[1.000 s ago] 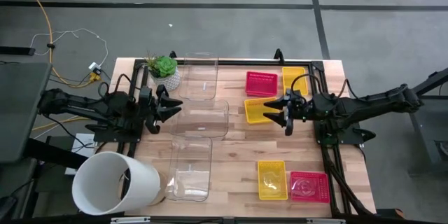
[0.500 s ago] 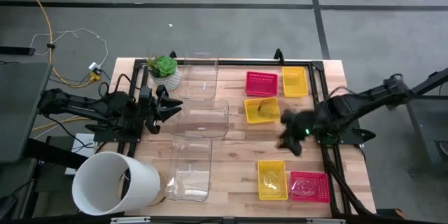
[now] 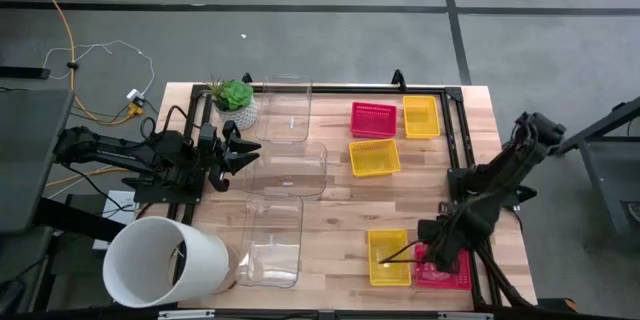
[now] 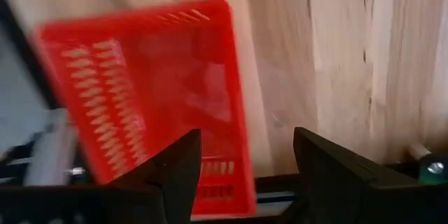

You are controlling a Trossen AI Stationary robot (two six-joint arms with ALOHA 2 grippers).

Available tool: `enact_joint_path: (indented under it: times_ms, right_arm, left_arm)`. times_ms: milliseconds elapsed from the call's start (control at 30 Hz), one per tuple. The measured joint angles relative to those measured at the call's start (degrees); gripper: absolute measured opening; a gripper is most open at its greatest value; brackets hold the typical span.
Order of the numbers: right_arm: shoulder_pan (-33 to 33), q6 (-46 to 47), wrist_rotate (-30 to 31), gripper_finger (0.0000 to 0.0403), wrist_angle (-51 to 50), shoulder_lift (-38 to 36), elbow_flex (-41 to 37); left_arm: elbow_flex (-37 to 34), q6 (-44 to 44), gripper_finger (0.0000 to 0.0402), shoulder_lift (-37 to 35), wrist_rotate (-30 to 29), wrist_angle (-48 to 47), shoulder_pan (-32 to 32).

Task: Stack baskets by color
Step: Stack the bottom red bin on top of the red bin

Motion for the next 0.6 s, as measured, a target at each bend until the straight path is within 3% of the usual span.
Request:
enact_joint_path:
  times_ms: [600]
  right_arm:
    - [3.09, -0.44, -0.89, 0.0209, 9.76, 7.60, -6.08]
  left_arm:
    - [0.00, -0.11, 0.0122, 0.00, 0.04, -0.02, 0.02]
